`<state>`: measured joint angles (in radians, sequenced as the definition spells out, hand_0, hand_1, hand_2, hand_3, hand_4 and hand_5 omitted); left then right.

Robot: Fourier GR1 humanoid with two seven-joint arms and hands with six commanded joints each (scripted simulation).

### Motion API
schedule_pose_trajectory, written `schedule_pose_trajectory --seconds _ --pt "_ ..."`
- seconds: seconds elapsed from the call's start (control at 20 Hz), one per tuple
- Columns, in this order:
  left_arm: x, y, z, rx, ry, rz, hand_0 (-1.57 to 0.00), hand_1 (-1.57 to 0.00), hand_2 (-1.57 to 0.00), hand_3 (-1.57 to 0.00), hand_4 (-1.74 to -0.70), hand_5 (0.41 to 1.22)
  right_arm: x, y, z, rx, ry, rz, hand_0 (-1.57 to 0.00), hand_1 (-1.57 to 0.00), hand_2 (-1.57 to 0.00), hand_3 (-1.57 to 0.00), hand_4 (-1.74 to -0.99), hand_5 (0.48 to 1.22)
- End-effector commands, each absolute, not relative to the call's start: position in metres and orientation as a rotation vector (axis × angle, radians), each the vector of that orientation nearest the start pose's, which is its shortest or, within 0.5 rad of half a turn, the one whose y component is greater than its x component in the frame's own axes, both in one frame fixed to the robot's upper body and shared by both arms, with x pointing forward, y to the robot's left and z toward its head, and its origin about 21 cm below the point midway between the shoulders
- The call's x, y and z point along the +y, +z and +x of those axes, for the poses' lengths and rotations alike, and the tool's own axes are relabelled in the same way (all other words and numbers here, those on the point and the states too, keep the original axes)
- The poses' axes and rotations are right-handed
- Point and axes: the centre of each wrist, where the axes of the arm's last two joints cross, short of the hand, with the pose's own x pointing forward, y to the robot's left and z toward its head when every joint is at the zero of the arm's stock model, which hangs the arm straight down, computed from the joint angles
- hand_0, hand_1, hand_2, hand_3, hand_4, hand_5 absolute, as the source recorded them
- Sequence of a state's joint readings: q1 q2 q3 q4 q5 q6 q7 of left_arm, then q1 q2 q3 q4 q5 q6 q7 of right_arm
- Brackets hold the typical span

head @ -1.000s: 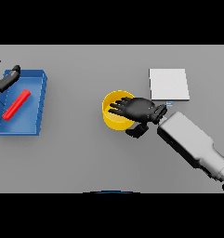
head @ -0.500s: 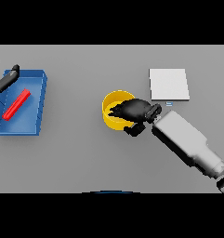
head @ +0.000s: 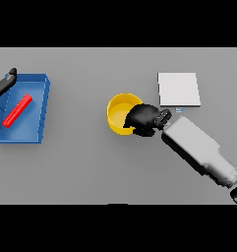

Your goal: Pick up the red beaker and tilt it to pour out 1 green nut into yellow bowl. Pick up the yellow bowl and place it on the metallic measuring scale.

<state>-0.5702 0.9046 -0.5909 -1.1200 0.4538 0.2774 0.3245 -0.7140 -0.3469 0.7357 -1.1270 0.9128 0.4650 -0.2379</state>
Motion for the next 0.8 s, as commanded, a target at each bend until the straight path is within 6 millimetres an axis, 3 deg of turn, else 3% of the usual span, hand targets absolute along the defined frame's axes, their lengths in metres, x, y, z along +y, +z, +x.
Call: schedule_pose_trajectory --seconds 0.0,0.35,0.75 --pt "0.35 0.098 0.348 -1.135 -0.404 0.592 0.0 0.0 0.0 0.0 -0.72 0.695 -0.122 0.05 0.351 -1.204 2.213 -0.347 -1.43 -1.42 -1.24 -1.18 -1.689 1.184" --pt "0.348 0.098 0.351 -1.129 -0.401 0.58 0.0 0.0 0.0 0.0 -0.72 0.696 -0.13 0.065 0.353 -1.238 2.152 -0.335 -1.54 -1.54 -1.33 -1.34 -1.73 1.213" --pt "0.347 0.101 0.35 -1.128 -0.42 0.587 0.0 0.0 0.0 0.0 -0.71 0.686 -0.156 0.116 0.357 -1.281 2.041 -0.48 -1.57 -1.57 -1.46 -1.18 -1.739 1.22"
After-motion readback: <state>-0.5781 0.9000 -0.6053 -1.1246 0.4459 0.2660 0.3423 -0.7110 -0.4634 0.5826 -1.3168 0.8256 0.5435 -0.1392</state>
